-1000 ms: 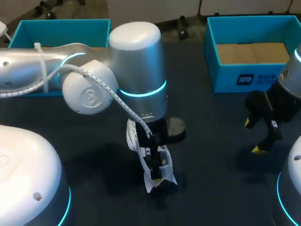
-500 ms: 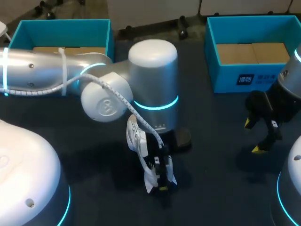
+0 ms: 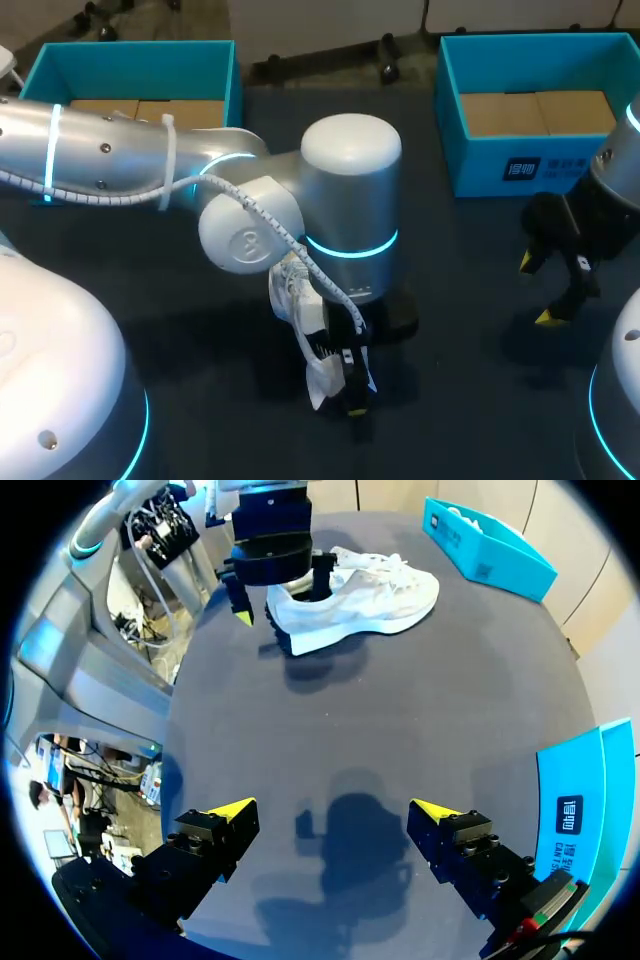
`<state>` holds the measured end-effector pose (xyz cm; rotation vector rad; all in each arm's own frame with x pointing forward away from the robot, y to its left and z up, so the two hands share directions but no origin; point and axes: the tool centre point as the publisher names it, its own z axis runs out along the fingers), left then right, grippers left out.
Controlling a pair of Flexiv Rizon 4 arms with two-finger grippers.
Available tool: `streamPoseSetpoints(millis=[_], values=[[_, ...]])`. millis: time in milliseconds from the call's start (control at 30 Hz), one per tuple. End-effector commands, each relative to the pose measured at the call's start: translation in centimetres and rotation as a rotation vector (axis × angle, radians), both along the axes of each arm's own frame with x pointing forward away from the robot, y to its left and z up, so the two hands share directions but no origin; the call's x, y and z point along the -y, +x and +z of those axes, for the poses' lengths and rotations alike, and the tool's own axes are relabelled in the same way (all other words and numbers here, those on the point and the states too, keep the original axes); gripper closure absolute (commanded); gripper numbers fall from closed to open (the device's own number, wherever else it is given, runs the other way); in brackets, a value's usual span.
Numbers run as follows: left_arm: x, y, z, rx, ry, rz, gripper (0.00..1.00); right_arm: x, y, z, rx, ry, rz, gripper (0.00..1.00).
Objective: Take the shoe out of the shoebox, open the shoe tongue, remove and reinsert the insole, then place the shoe into the shoebox
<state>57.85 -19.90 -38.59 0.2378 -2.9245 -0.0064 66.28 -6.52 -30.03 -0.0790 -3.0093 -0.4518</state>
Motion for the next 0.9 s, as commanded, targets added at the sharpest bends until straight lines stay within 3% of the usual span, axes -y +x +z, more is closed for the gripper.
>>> streamPoseSetpoints(millis=[33,367,433,500,767,833,900], values=[[0.0,-0.9,0.5,0.03,0.004,0.004,0.0,0.0,-0.1,-0.1,0.001,0.0,0.0,0.0],[0.1,-0.6,0.0,0.051,0.03,0.024,0.01,0.0,-0.1,-0.1,0.001,0.0,0.0,0.0],[0.2,-0.3,-0.5,0.055,0.042,0.034,0.21,0.0,-0.1,-0.1,0.001,0.0,0.0,0.0],[0.2,-0.3,-0.5,0.054,0.042,0.035,0.33,0.0,-0.1,-0.1,0.001,0.0,0.0,0.0],[0.0,-0.4,-0.9,0.057,0.052,0.042,0.37,0.0,-0.1,-0.1,0.001,0.0,0.0,0.0],[0.0,-0.4,-1.0,0.057,0.054,0.042,0.41,0.0,-0.1,-0.1,0.001,0.0,0.0,0.0],[0.0,-0.6,-1.0,0.06,0.057,0.041,0.51,0.0,-0.1,-0.1,0.001,0.0,0.0,0.0]])
